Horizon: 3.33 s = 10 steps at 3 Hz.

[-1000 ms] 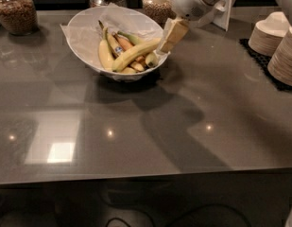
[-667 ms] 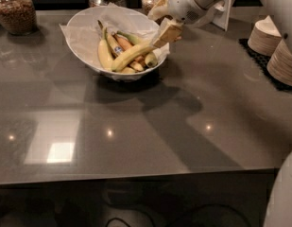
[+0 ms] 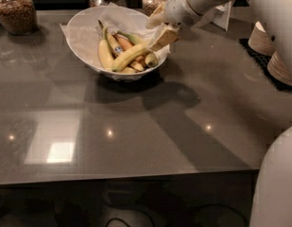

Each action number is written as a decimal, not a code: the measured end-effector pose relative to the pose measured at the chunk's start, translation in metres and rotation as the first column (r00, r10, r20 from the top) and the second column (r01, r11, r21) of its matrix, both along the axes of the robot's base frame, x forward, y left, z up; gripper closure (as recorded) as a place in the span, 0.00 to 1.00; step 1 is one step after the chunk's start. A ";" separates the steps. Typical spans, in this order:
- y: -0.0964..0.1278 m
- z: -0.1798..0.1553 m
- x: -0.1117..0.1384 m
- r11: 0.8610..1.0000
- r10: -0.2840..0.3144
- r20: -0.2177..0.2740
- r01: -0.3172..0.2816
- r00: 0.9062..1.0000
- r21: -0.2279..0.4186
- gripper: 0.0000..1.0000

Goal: Pick banana from white bowl

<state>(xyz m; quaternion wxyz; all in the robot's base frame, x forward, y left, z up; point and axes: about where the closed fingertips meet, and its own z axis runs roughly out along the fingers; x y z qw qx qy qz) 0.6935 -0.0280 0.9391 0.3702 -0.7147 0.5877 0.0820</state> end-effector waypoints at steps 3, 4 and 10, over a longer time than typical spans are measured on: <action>-0.017 -0.028 0.013 0.994 0.012 -0.056 -0.018 0.998 -0.105 0.50; -0.021 -0.032 0.017 0.992 0.014 -0.062 -0.022 0.998 -0.122 0.54; -0.054 0.040 -0.021 0.987 -0.154 0.056 0.152 0.986 0.051 1.00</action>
Offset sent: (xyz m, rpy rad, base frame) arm 0.0158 -0.0238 -0.0250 -0.1202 0.0567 0.0102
